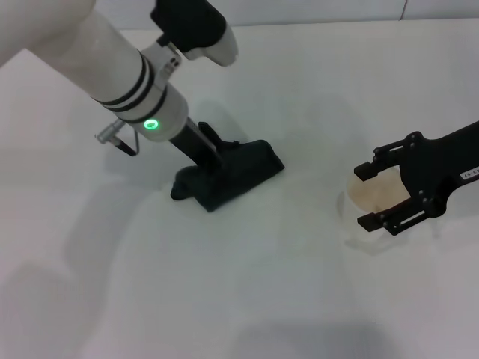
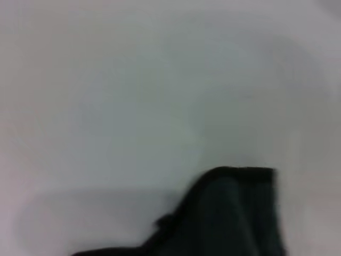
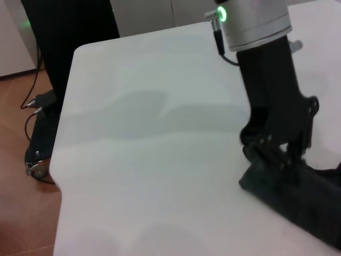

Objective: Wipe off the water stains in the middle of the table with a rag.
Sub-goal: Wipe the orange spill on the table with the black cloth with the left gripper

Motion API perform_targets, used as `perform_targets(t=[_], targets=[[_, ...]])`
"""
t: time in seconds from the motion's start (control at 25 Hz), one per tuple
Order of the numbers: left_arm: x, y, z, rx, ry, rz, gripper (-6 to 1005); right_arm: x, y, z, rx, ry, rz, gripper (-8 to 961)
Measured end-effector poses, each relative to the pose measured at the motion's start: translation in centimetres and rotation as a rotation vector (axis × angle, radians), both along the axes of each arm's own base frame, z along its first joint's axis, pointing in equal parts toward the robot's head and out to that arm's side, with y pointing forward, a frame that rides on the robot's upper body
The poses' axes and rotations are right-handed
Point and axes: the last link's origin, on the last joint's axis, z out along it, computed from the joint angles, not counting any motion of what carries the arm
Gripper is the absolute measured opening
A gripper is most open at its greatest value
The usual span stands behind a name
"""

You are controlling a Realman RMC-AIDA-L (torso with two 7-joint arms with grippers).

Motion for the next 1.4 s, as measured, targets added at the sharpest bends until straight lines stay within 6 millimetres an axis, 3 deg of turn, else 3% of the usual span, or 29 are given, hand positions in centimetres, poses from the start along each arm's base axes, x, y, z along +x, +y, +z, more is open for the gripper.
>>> perform_targets(t=[0.28,0.64,0.92,1.24,1.4], targets=[[1.8,-2.7,-0.6,-0.229,-0.096,-0.086,113,0.1,-0.2,0.0,-0.003,0.000,-0.004,814],[1.5,-5.0,-1.6,-0.360,-0.023,-0.153,121,0.1,-0.3,0.2,-0.001,-0.003,0.003,813],[1.6,-2.9,-1.3,-0.206,-0.039,-0.108,127,0.2,-0.4,0.3,0.001,-0.004,-0.003,813],[-0.1,0.0,0.9,0.010,-0.022,-0.022,135,0.4,-0.4,0.3,0.009,-0.004,-0.008,813],[-0.4,0.4,1.1,0.044,0.000,-0.011,138,0.4,-0.4,0.3,0.010,-0.004,-0.009,813]])
